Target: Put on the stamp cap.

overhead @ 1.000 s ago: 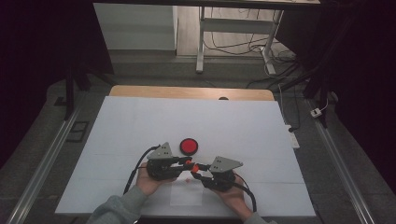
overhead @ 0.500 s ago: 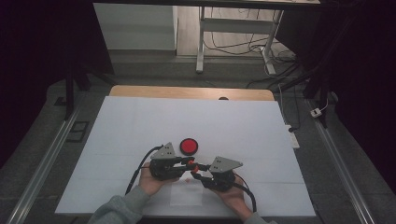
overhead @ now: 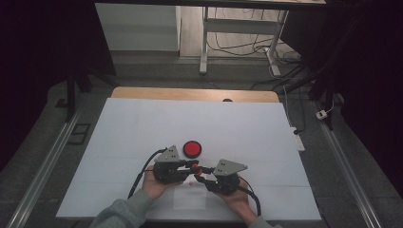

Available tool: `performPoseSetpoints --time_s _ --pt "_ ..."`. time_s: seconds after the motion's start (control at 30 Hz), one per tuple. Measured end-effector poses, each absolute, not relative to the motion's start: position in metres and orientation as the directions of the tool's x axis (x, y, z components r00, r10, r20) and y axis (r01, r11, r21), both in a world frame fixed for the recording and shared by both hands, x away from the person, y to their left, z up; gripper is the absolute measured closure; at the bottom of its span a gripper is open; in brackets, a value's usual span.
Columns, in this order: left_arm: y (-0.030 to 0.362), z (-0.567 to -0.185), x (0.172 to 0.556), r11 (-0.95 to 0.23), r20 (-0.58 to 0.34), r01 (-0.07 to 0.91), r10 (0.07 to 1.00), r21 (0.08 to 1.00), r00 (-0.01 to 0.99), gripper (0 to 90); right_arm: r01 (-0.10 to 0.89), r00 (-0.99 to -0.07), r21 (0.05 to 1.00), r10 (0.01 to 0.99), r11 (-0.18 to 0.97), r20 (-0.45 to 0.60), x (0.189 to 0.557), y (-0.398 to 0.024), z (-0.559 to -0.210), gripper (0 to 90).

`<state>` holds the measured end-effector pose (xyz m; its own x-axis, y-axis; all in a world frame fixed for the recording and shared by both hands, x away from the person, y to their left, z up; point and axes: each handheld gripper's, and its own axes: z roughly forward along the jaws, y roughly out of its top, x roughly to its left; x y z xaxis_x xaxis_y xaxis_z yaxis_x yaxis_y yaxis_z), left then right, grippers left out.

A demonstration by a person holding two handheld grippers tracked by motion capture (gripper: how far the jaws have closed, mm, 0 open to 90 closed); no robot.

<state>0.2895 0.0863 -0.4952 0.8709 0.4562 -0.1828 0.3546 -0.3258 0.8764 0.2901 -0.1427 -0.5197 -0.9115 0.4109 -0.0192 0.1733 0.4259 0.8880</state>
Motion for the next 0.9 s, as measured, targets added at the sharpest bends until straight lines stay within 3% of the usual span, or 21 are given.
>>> performPoseSetpoints --time_s 0.9 --pt "0.0844 -0.4955 0.2865 -0.321 -0.167 0.339 0.460 0.884 0.872 73.2 0.172 -0.908 0.890 0.418 0.423 -0.023 0.2879 -0.1430 -0.5165 65.1"
